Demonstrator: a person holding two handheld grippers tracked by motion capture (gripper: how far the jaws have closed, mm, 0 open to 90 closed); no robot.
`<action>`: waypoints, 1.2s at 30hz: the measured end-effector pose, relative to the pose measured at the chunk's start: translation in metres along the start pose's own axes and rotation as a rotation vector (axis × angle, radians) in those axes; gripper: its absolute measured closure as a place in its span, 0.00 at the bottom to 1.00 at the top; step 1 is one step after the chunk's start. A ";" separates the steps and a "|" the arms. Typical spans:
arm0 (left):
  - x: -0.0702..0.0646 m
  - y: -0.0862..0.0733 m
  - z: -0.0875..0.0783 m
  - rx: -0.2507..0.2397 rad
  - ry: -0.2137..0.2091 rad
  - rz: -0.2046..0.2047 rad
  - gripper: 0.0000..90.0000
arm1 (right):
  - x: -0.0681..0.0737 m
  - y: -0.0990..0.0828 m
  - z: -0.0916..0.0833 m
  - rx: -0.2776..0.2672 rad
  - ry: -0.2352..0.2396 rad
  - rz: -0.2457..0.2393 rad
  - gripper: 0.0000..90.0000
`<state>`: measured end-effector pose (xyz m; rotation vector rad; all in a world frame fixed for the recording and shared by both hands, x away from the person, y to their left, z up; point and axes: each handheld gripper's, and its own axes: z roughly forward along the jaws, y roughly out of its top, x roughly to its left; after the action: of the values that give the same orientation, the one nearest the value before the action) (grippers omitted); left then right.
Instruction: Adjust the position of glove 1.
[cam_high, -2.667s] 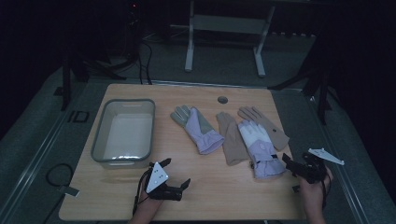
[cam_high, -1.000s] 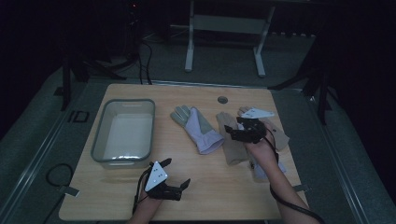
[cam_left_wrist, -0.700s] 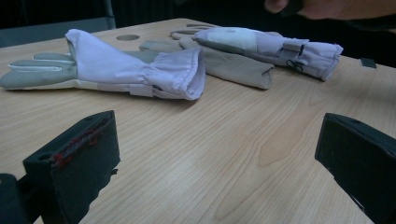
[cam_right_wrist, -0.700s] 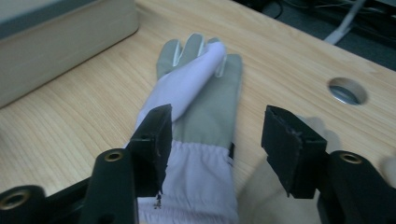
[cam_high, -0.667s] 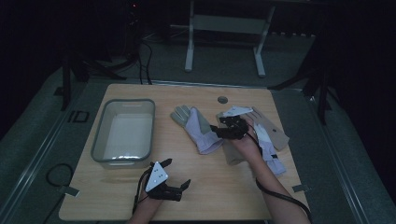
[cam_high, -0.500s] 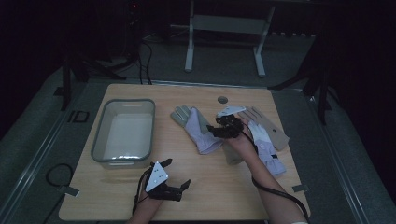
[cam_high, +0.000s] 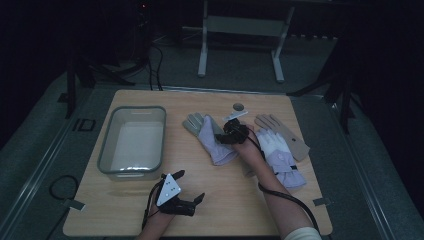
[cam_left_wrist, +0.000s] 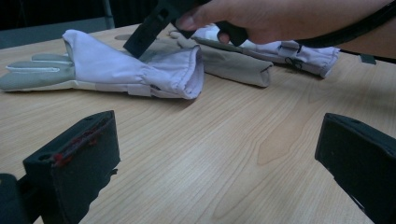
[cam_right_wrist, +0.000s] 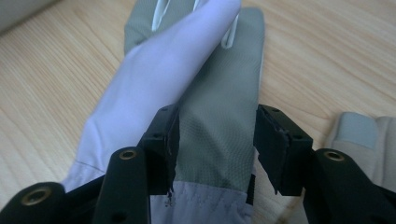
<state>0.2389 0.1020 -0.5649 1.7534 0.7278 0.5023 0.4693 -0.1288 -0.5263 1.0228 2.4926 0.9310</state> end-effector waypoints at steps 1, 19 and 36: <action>0.000 0.000 0.000 0.000 0.000 0.000 0.00 | 0.000 -0.001 0.003 0.009 0.003 0.000 0.55; 0.000 0.000 0.000 -0.001 0.003 -0.005 0.00 | 0.009 -0.005 0.011 0.044 -0.009 0.038 0.95; 0.000 0.000 0.000 -0.004 0.008 -0.006 0.00 | 0.039 -0.024 -0.052 -0.158 -0.056 0.334 0.97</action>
<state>0.2387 0.1025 -0.5650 1.7454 0.7369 0.5064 0.4047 -0.1379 -0.5043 1.4160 2.2001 1.1540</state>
